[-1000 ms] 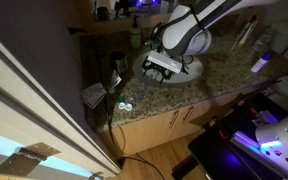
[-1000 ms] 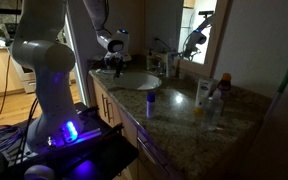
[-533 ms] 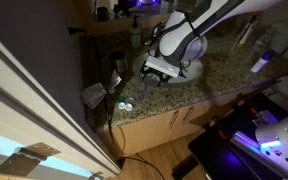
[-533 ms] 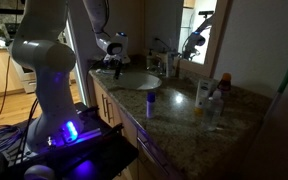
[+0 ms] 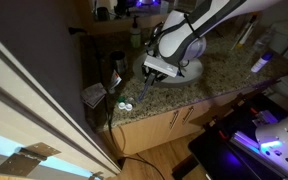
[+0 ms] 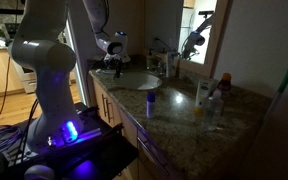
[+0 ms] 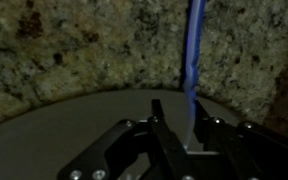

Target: Pick the toothbrush on the counter and put it in the cup

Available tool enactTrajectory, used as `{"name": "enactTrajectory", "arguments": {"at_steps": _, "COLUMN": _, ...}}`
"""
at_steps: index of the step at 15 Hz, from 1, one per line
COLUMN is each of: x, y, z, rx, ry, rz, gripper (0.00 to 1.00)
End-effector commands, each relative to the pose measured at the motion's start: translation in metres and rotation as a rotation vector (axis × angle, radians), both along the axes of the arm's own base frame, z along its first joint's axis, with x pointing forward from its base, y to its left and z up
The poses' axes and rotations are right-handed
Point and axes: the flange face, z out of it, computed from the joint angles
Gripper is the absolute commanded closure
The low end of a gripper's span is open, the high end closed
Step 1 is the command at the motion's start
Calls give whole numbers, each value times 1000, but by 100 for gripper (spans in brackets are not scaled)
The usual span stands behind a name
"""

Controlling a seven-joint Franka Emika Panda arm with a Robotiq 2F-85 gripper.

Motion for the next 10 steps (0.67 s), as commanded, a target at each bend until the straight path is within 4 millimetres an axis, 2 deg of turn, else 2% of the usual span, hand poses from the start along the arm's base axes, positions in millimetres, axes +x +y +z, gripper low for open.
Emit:
{"name": "enactTrajectory", "arguments": {"at_steps": 1, "x": 2, "y": 1, "z": -3, "rx": -25, "ry": -4, "rz": -9, "gripper": 95}}
{"name": "enactTrajectory", "arguments": {"at_steps": 3, "x": 3, "y": 1, "z": -3, "rx": -38, "ry": 0, "rz": -11, "gripper": 100}}
{"name": "enactTrajectory", "arguments": {"at_steps": 5, "x": 3, "y": 2, "z": -1, "rx": -55, "ry": -4, "rz": -10, "gripper": 99}}
{"name": "enactTrajectory", "arguments": {"at_steps": 7, "x": 5, "y": 0, "z": 11, "rx": -81, "ry": -30, "rz": -3, "gripper": 98}}
{"name": "enactTrajectory", "arguments": {"at_steps": 9, "x": 8, "y": -3, "z": 43, "rx": -123, "ry": -102, "rz": 20, "gripper": 98}}
{"name": "enactTrajectory", "arguments": {"at_steps": 10, "x": 8, "y": -5, "z": 71, "rx": -154, "ry": -173, "rz": 39, "gripper": 98}}
